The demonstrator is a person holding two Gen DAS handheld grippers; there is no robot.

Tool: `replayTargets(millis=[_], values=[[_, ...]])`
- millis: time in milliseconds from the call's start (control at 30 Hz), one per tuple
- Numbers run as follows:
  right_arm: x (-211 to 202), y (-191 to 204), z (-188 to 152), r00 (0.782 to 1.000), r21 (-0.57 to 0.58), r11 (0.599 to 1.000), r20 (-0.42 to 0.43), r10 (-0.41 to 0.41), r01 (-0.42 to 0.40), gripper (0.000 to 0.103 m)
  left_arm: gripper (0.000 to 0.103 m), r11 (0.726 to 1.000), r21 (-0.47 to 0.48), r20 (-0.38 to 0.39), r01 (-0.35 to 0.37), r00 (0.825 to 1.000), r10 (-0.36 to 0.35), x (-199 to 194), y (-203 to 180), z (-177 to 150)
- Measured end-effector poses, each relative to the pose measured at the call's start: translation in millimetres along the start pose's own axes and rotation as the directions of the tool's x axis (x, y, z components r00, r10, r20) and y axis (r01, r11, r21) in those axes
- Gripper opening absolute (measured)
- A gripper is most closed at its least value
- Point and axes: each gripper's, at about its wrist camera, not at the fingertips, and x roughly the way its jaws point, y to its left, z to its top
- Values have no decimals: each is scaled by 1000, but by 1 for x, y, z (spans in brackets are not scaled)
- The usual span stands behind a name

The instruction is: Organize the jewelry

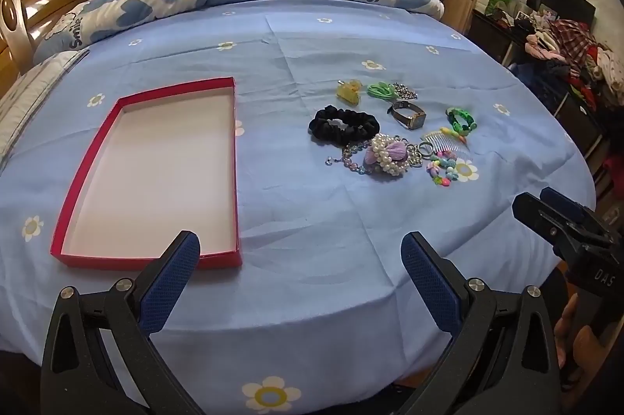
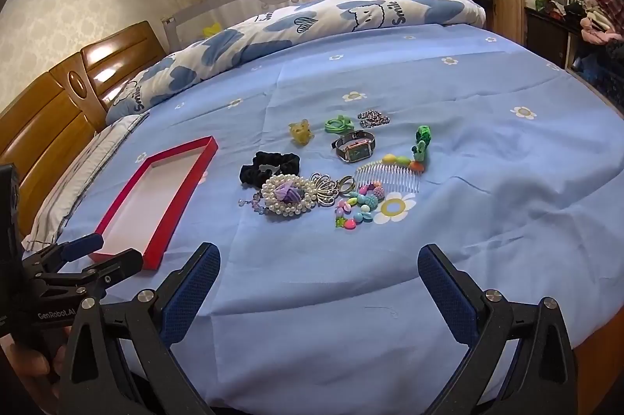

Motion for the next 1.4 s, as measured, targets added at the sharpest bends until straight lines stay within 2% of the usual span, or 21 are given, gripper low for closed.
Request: replayTargets(millis=[300, 1200, 1400], values=[[3, 1, 0, 1000, -1, 1000, -1, 6, -6, 102, 103, 1000, 6, -14, -25, 1000, 25, 2, -2, 5], [5, -3, 6, 1000, 22, 999, -17, 24, -23, 102, 103, 999, 25, -21, -24, 999, 24, 9, -7, 14], [10, -11, 9, 1000, 1, 1000, -7, -8, 8, 102, 103, 999, 27, -25, -27, 999, 27, 15, -6, 20]])
